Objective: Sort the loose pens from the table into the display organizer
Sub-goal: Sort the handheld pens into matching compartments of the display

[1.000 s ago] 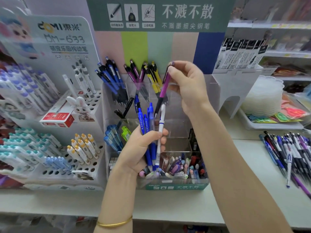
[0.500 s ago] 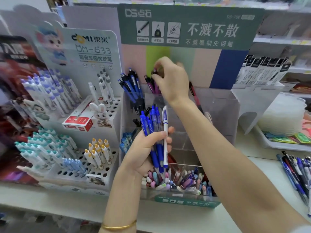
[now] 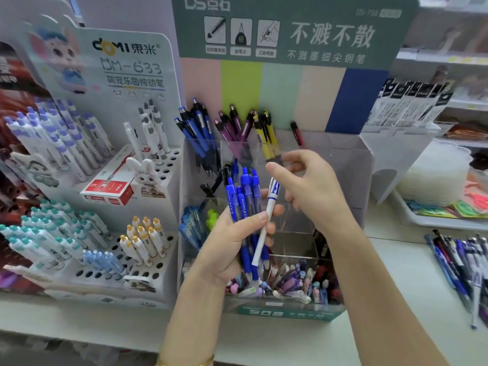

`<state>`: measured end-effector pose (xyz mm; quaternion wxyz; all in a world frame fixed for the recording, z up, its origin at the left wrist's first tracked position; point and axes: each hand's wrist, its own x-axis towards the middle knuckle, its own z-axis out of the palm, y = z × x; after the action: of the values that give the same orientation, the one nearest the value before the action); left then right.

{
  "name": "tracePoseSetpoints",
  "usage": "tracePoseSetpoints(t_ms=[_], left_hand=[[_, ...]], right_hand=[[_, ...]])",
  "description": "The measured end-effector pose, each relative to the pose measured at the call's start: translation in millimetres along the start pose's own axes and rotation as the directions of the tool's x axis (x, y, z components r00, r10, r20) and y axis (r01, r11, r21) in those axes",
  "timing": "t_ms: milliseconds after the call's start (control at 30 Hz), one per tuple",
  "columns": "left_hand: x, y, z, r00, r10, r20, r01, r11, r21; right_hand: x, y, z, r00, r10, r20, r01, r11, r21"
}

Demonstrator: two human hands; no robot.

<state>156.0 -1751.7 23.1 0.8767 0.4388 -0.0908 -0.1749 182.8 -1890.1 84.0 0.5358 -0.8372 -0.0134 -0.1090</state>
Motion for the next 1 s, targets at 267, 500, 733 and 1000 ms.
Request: tracePoseSetpoints(t_ms=[267,500,733,1000], left_hand=[[4,-18,16,0.998,-0.022,-0.061,0.032,0.984,0.178],[7,-29,22,0.98,-0.041,-0.192,0.098,0.951,0.294],[9,-36,31,0.992,-0.041,-0.116,0.068,0.968,0.24],[11,-37,38,0.996,-0.047,-0.077,0.064,0.971,0.23]], right_hand=[[-16,31,-20,0.97,0.16,0.182,-0.196,0.96,0.201],[-13,41,-67,0.956,0.074,-0.284,0.043,0.922,0.384],[-10,44,-64,0.882,-0.236,-0.408,0.206,0.972,-0.117],[-7,41,-67,0.845,-0.379,-0.378,0.223,0.891,-0.396]])
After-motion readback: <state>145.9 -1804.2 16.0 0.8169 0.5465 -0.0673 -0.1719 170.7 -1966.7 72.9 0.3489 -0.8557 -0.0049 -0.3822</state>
